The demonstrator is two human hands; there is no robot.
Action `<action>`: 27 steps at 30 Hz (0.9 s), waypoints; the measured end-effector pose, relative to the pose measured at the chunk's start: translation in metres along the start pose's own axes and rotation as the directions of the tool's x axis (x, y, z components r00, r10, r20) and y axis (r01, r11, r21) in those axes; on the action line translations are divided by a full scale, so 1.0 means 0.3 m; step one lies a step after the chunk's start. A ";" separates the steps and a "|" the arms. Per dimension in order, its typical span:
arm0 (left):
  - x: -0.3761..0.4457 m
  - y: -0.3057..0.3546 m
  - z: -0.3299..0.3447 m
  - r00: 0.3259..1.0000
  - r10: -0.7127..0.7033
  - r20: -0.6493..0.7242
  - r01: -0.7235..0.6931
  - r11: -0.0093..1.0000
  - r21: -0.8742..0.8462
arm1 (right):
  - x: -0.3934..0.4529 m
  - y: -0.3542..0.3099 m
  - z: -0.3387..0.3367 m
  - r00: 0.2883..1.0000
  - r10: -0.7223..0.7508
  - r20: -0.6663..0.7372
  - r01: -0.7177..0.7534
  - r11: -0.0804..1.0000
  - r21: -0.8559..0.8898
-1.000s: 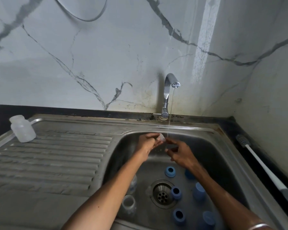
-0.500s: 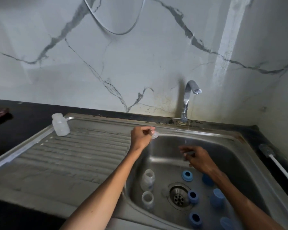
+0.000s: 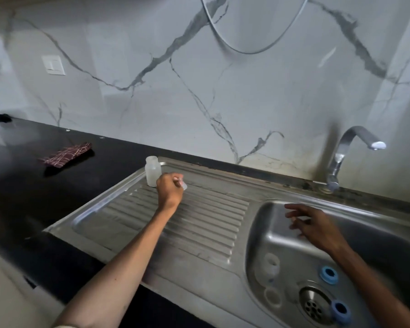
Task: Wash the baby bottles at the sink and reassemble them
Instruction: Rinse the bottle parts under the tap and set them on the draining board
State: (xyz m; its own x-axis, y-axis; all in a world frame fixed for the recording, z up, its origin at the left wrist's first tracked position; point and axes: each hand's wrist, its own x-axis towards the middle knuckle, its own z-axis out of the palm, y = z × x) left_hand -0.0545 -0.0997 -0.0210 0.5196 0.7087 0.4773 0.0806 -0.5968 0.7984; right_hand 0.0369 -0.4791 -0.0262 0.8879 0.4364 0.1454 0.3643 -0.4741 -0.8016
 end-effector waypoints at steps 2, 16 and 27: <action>0.030 -0.042 -0.019 0.999 -0.028 -0.017 0.028 1.000 -0.012 | 0.015 -0.005 0.026 1.000 -0.005 0.006 0.005 1.000 -0.009; 0.066 -0.136 0.012 0.997 0.005 0.076 -0.007 0.999 0.036 | 0.034 -0.004 0.078 0.999 0.015 0.029 -0.014 1.000 -0.021; -0.011 -0.010 -0.046 0.988 0.155 0.022 -0.156 0.968 0.197 | 0.015 0.020 -0.015 0.996 0.082 0.037 -0.081 0.996 -0.028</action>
State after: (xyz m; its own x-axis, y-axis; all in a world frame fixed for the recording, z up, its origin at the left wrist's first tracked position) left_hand -0.0681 -0.0951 -0.0199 0.5441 0.5993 0.5872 0.1644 -0.7624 0.6259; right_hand 0.0445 -0.4835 -0.0277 0.9036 0.4244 0.0575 0.2989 -0.5288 -0.7944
